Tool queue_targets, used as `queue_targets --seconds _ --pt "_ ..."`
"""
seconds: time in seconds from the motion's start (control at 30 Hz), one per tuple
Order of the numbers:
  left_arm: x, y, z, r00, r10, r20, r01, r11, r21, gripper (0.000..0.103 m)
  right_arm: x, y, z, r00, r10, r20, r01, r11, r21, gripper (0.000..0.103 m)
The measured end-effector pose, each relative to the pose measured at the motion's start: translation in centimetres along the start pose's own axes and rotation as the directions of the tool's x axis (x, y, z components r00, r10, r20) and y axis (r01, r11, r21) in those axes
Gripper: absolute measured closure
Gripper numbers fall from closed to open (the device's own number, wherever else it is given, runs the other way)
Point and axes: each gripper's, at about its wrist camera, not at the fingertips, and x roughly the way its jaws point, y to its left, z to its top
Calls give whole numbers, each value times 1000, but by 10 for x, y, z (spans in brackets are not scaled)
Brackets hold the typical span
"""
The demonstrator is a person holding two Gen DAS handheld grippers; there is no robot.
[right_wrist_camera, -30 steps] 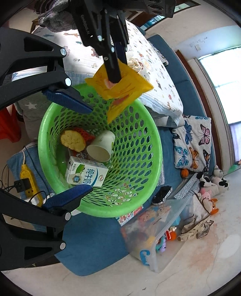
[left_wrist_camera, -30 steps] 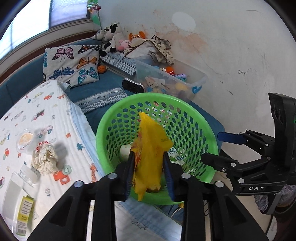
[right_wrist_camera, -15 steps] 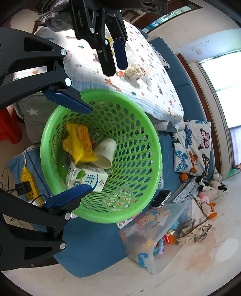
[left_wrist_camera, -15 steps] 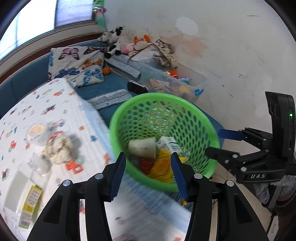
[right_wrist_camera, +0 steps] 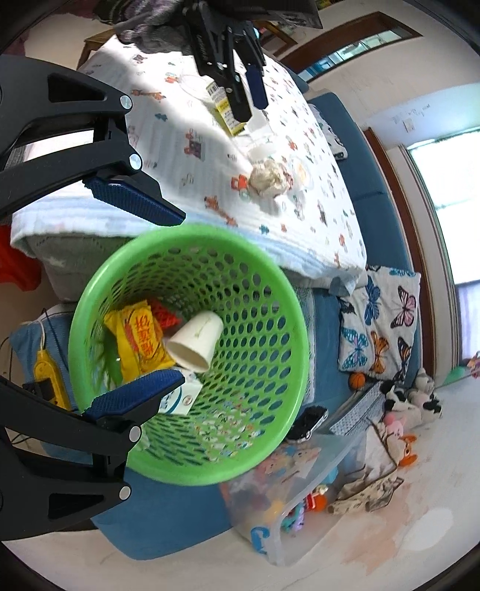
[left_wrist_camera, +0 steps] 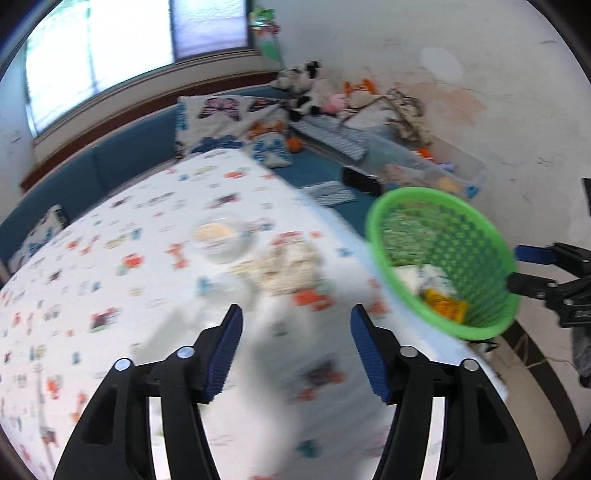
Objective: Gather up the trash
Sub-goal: 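Move the left gripper to the clear plastic bottle and grasp it, then reach the right gripper to the crumpled white tissue and grasp it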
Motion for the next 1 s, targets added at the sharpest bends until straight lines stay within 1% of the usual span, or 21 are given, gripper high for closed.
queue_targets --seconds 0.07,0.17,0.2,0.33,0.4,0.47,0.7,0.73,0.8,0.9,1.0 --pt "0 18 -2 1000 29 -11 -29 1000 -7 34 3 9 3 1000 8 -1 -8 1000 -19 23" --pt "2 37 -6 997 73 -32 -73 997 9 31 8 18 9 1000 21 -5 -21 999 -36 23" --pt "4 42 -7 996 82 -39 -82 997 14 29 10 21 10 1000 24 -6 -24 999 -39 23" --pt "12 57 -10 991 107 -78 -103 993 50 28 18 33 17 999 42 -13 -43 997 -61 23" --pt "18 62 -11 989 106 -102 -100 993 70 26 22 39 21 999 49 -16 -50 996 -72 23" --pt "23 64 -12 987 109 -114 -100 992 79 26 27 44 24 998 57 -20 -58 995 -81 23" --pt "38 67 -14 984 82 -160 -64 991 115 26 44 62 35 996 81 -37 -85 991 -107 23" --pt "41 68 -14 983 78 -169 -58 991 118 27 48 65 37 996 82 -42 -87 990 -114 23" --pt "45 69 -15 982 76 -175 -54 990 126 33 53 69 39 995 85 -46 -90 989 -119 23" --pt "49 70 -16 981 63 -185 -39 991 130 35 61 75 43 994 93 -53 -99 987 -124 23" --pt "49 69 -15 983 57 -172 -33 990 136 37 71 80 49 993 100 -59 -107 986 -126 23"
